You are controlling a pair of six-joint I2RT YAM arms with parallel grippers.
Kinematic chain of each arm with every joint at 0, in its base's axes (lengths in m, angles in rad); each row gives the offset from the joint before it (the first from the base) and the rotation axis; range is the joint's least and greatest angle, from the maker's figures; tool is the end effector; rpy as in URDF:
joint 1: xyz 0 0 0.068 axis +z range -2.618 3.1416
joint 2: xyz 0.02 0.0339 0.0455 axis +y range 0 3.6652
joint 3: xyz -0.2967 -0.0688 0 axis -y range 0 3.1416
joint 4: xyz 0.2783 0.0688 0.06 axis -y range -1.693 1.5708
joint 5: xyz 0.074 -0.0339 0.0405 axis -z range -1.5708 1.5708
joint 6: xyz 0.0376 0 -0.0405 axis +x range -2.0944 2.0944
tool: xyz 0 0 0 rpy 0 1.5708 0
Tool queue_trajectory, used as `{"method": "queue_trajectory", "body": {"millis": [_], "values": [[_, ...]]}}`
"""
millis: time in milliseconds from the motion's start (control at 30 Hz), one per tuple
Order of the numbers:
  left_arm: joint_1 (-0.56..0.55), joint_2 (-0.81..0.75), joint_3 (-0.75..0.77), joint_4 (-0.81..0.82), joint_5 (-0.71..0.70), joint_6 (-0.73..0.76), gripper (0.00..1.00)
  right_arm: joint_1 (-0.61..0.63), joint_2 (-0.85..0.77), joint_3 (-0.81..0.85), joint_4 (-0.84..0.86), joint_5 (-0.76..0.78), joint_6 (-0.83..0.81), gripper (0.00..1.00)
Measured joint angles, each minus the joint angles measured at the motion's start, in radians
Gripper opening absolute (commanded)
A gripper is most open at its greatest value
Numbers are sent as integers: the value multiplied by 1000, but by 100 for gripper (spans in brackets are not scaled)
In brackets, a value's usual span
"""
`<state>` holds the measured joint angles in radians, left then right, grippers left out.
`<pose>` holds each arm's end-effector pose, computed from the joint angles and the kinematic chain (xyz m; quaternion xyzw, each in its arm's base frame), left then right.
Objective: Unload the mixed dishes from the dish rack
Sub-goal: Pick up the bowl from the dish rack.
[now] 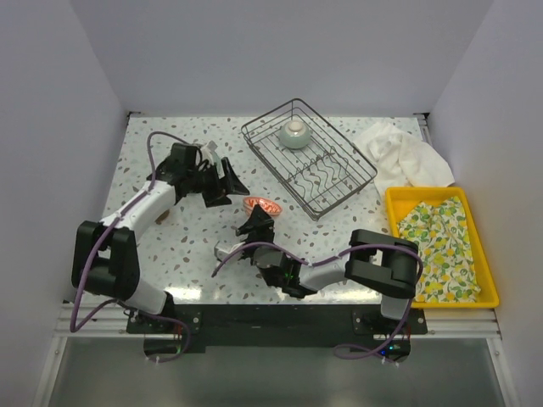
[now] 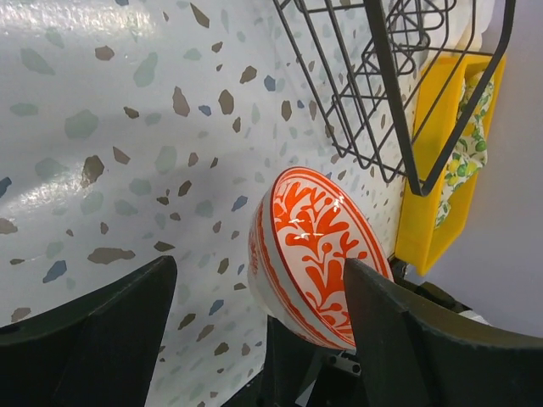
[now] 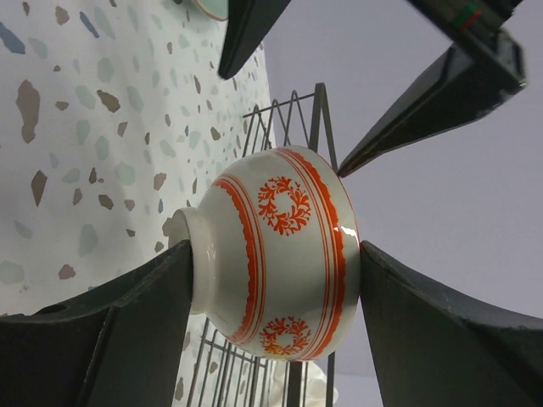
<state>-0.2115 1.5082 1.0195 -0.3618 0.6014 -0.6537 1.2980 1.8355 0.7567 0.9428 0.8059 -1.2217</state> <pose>0.3324 -0.0931 0.2530 -0.0942 0.8950 -0.3928 0.1894 0.1288 0.3597 0.1694 -0.5811 0.4575 -0.2722 0.6156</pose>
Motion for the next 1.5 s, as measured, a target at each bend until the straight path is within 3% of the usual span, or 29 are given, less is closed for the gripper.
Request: {"method": "queue_trajectory", "body": {"millis": [233,567,667,800,933,967,1100,1200,1500], "values": [[-59,72,17,-49,24,10,74,0,27,-15,66,0,-33,55],[-97,99,55,-133,36,44,42,11,43,-39,84,-8,-68,57],[-97,99,58,-145,27,42,28,17,44,-41,85,-11,-97,58],[-95,99,58,-164,12,51,2,18,52,-45,87,8,-130,63],[-98,100,57,-170,-8,74,0,14,57,-45,85,15,-161,71],[-98,100,57,-170,-10,76,0,14,58,-45,85,16,-165,80],[-98,102,57,-170,-8,87,0,18,62,-44,110,32,-161,94],[-98,106,60,-169,-5,88,0,22,63,-44,138,53,-154,98],[-98,147,179,-194,-118,121,0,64,62,-42,106,113,-87,99]]}}
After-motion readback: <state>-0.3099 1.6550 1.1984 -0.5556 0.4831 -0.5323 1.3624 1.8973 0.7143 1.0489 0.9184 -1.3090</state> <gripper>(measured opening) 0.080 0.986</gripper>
